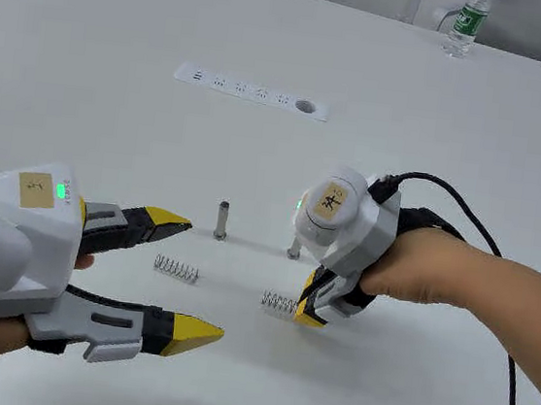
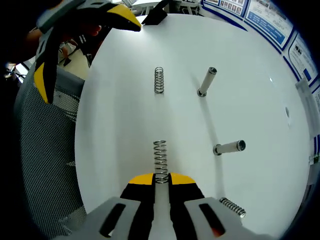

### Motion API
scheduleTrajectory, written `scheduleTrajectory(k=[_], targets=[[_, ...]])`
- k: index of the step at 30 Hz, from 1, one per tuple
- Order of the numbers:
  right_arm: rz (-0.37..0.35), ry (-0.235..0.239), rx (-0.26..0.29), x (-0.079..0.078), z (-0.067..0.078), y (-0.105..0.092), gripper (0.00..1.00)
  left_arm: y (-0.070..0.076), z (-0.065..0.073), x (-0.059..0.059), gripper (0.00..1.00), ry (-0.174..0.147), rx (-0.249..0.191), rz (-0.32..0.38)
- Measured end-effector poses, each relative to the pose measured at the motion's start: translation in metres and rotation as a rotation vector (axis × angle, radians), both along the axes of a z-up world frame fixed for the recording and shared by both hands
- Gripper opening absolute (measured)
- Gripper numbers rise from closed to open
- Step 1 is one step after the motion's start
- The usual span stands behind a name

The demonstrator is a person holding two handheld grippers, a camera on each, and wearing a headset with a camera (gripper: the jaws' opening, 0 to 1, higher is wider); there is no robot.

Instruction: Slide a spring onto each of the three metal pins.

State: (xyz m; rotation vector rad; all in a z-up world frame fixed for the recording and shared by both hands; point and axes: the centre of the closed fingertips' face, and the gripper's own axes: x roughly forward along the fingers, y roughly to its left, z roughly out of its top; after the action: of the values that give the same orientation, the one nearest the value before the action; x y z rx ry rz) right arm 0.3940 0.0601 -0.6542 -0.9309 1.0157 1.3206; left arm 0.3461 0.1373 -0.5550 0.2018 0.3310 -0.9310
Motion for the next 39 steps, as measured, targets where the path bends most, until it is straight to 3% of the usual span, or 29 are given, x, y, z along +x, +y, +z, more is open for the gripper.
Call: scheduleTrajectory(k=[20, 25, 33, 39], targets=[[0.091, 0.014, 0.033, -0.022, 0.053, 0.003, 0.12, -0.022, -0.011, 0.006, 0.62, 0.013, 0.026, -0.070], [0.120, 0.010, 0.026, -0.027, 0.059, 0.007, 0.12, -0.026, -0.012, 0.006, 0.57, 0.009, 0.030, -0.084], [0.167, 0.007, 0.013, -0.035, 0.065, 0.014, 0.12, -0.032, -0.011, 0.004, 0.40, -0.001, 0.035, -0.130], [0.198, 0.009, 0.010, -0.041, 0.067, 0.020, 0.12, -0.036, -0.013, 0.004, 0.33, -0.010, 0.046, -0.148]])
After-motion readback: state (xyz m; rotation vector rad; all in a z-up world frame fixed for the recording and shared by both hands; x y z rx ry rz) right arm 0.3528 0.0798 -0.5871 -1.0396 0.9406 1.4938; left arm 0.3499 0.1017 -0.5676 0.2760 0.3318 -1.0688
